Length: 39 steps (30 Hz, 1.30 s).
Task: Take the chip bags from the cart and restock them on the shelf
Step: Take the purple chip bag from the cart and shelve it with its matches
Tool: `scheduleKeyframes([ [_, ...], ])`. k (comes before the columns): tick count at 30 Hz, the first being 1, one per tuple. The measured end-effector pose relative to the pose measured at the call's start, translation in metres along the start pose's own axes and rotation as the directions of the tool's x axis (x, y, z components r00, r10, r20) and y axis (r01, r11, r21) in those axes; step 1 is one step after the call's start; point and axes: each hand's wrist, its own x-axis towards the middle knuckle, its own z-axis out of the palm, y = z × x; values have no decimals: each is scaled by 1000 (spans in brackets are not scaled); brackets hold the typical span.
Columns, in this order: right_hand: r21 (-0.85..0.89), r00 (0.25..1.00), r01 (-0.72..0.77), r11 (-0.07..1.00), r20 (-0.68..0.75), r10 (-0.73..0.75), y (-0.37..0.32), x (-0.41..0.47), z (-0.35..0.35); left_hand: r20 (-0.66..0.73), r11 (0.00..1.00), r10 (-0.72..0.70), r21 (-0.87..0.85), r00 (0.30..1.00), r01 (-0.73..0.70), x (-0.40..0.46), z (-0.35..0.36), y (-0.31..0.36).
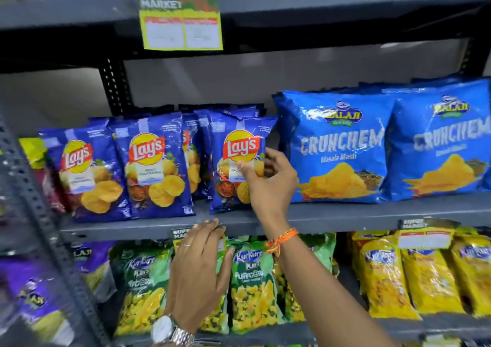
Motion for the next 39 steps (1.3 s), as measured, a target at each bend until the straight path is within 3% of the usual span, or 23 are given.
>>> scheduleKeyframes([
  [3, -37, 999, 15, 999, 37, -14, 4, -1, -2, 3, 998, -15, -55, 1000, 15, -1, -3, -7],
  [7, -86, 953, -107, 991, 276, 127, 11, 3, -11, -68, 995, -73, -72, 995, 68, -9, -12, -42],
  [10, -144, 921, -119, 982, 353, 164, 11, 5, -15, -108, 996, -40, -80, 993, 32, -16, -14, -67],
  [14, -146, 926, -114, 983, 343, 158, 5, 6, -16, -130, 995, 67, -67, 989, -76, -17, -9, -88],
  [25, -85, 902, -207, 975, 369, 224, 1, 18, 0, -175, 995, 25, -94, 984, -42, -17, -2, -105],
  [32, -122, 902, -182, 976, 375, 215, 0, 22, 3, -204, 989, 14, -141, 979, -44, -15, -5, -101],
  [39, 43, 909, -291, 956, 323, 262, -7, 25, 18, -210, 988, -6, -151, 978, -27, -15, -3, -101],
])
